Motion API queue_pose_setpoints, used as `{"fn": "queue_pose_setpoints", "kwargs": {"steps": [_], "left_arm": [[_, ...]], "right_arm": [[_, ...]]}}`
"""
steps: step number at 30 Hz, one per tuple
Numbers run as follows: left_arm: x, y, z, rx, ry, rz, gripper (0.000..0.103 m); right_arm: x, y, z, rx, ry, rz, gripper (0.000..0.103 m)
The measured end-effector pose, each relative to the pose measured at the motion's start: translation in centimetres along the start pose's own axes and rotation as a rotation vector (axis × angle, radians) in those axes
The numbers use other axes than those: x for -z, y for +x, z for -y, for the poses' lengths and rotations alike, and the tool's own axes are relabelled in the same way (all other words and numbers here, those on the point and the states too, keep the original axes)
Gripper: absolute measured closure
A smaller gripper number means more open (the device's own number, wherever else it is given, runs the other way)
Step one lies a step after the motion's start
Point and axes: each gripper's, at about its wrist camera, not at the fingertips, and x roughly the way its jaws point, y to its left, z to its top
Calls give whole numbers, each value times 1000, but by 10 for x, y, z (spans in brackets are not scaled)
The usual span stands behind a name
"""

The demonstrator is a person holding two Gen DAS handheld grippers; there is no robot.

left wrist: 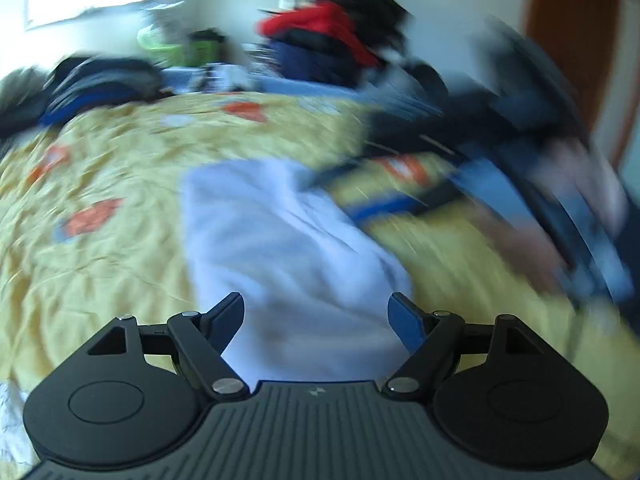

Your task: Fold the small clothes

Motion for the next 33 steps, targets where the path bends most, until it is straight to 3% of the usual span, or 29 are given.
{"fn": "queue_pose_setpoints", "kwargs": {"steps": [5,8,12,18,20,21,22,24,30,33], "left_arm": [[-16,31,-110,105,-554,-98,22],[-13,49,-132,131,-675,-135,23],[-18,72,-131,226,-698,-162,23],[-30,98,-127,260,-691,-180,25],[-35,103,-124,226,-663,-196,50],[-36,105,-123,200,-643,-213,70],[-37,107,-123,187,-636,-222,75],[-38,109,-123,183,-622,-230,78],[-54,91,-111,152,-531,-199,86],[-67,67,-113,159,-477,-158,86]], "right_arm": [[2,-3,26,35,60,-44,33],[7,8,36,54,84,-82,33],[9,14,39,54,104,-83,34],[1,31,41,-43,163,-128,29],[1,36,37,-57,158,-132,31],[2,37,35,-59,151,-130,42],[2,38,34,-58,151,-129,48],[3,42,35,-30,148,-140,79],[9,37,28,-46,148,-86,80],[10,37,13,-116,158,-71,80]]}}
